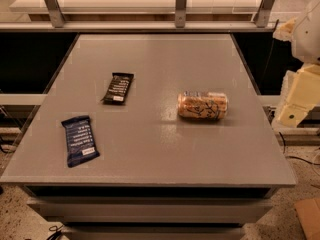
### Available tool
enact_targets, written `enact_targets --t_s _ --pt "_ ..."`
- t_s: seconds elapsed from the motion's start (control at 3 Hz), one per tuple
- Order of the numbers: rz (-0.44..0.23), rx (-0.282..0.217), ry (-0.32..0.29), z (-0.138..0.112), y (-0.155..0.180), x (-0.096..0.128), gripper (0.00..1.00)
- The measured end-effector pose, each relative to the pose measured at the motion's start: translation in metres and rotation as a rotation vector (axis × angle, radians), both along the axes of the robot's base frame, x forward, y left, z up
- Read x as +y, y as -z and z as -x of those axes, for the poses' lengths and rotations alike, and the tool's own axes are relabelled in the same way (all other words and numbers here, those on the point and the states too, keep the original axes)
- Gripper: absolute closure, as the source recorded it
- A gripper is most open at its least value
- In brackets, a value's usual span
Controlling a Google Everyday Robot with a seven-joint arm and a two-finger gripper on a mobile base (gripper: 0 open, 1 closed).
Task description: Place orange can upright
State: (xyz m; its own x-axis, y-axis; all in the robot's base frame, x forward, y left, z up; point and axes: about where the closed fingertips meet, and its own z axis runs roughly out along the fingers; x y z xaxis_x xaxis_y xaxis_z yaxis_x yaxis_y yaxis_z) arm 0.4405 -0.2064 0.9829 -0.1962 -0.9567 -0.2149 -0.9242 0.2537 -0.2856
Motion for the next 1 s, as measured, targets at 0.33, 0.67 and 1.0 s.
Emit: enact_targets --t_s 0.33,0.67,1.0 --pt "0.005 0.012 -0.063 -0.008 0.009 0.022 0.0" --pt "0.02 0.025 -0.13 -0.021 0.023 0.05 0.0" --pt "0.05 0.046 -0.187 -0.038 0.045 0.074 0.0"
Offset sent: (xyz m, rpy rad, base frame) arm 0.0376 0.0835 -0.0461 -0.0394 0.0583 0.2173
